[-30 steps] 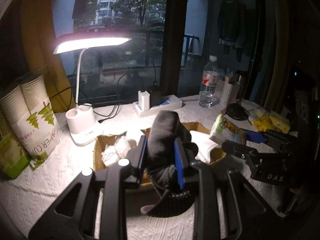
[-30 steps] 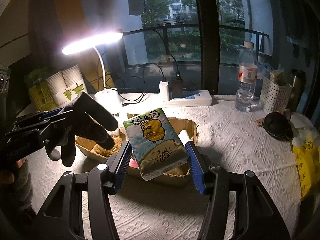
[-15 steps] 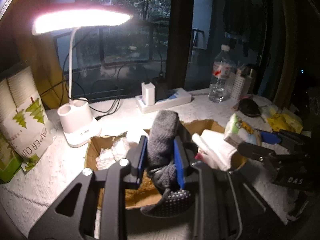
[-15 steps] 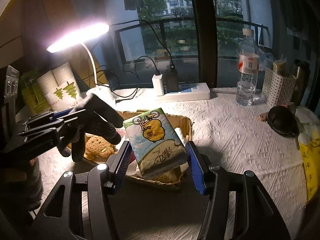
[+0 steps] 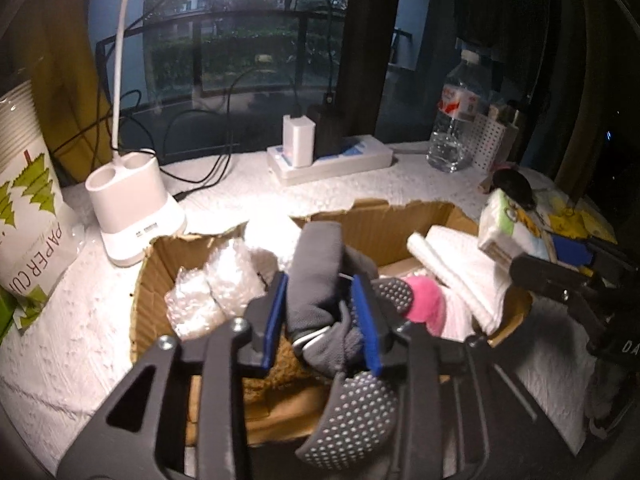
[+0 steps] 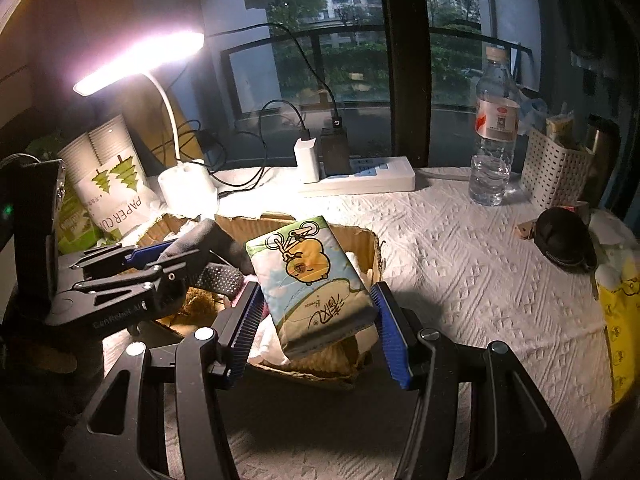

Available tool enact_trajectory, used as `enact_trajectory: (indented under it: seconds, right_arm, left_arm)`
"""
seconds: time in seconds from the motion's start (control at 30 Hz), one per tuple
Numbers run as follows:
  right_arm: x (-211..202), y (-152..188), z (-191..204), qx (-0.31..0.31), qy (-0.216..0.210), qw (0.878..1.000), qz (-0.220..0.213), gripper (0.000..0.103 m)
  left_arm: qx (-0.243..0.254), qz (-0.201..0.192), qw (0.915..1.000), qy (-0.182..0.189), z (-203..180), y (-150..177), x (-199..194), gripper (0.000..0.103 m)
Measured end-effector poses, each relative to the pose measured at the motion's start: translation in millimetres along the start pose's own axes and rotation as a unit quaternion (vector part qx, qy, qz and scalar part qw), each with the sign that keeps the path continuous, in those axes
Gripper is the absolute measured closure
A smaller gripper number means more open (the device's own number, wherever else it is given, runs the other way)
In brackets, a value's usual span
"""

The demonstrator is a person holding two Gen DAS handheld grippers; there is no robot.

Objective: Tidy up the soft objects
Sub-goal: 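Open the left tool to drop the sock while the right tool releases the tissue packet into the box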

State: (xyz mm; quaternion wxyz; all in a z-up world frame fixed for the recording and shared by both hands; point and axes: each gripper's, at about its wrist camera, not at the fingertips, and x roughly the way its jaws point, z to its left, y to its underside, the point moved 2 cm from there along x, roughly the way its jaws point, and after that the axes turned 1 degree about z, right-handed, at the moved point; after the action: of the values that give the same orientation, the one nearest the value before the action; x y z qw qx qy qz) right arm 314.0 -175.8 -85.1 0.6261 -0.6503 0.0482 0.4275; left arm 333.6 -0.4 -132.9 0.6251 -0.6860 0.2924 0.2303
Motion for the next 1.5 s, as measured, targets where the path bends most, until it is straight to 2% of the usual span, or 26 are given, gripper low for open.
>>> enact_trajectory:
  seconds: [0.03,0.07,0.1,0.3,0.77,1.13,1.33,1.5]
  right_arm:
    - [0,-1,2,-0.001,0.001,1.0,0.0,0.045]
    - [0,-1,3,-0.003,0.002,1.0,-0.001,0.045]
    - [0,-2,6,-0.005,0.002,1.0,-0.001,0.045]
    - [0,-5,20,-0.014,0.002,1.0,-0.002,0.045]
    - [21,-8,63,-0.044,-0.022,0.999,0.015,0.045]
    - [60,-2,91,-0.064,-0.038,0.996,0.058,0.045]
    - [80,4,98,-0.074,-0.032,0.993,0.086,0.045]
    - [84,3,100,-0.073,-0.026,0.993,0.093,0.045]
  left_arm:
    - [-0.001,-0.003,1.0,0.003,1,1,-3,0.048]
    - [-0.003,-0.007,1.0,0.006,1,1,-4,0.04]
    - [-0.003,-0.009,0.9999,0.009,2,1,-7,0.038]
    - [-0.013,-0.023,0.9996,0.011,12,3,-25,0.037]
    - [-0.045,-0.04,0.9981,-0.013,58,15,-54,0.037]
    - [-0.067,-0.039,0.9969,-0.015,83,22,-54,0.037]
    - [-0.073,-0.039,0.9965,-0.011,89,24,-55,0.037]
    - [-0.075,-0.041,0.9964,-0.005,91,26,-57,0.037]
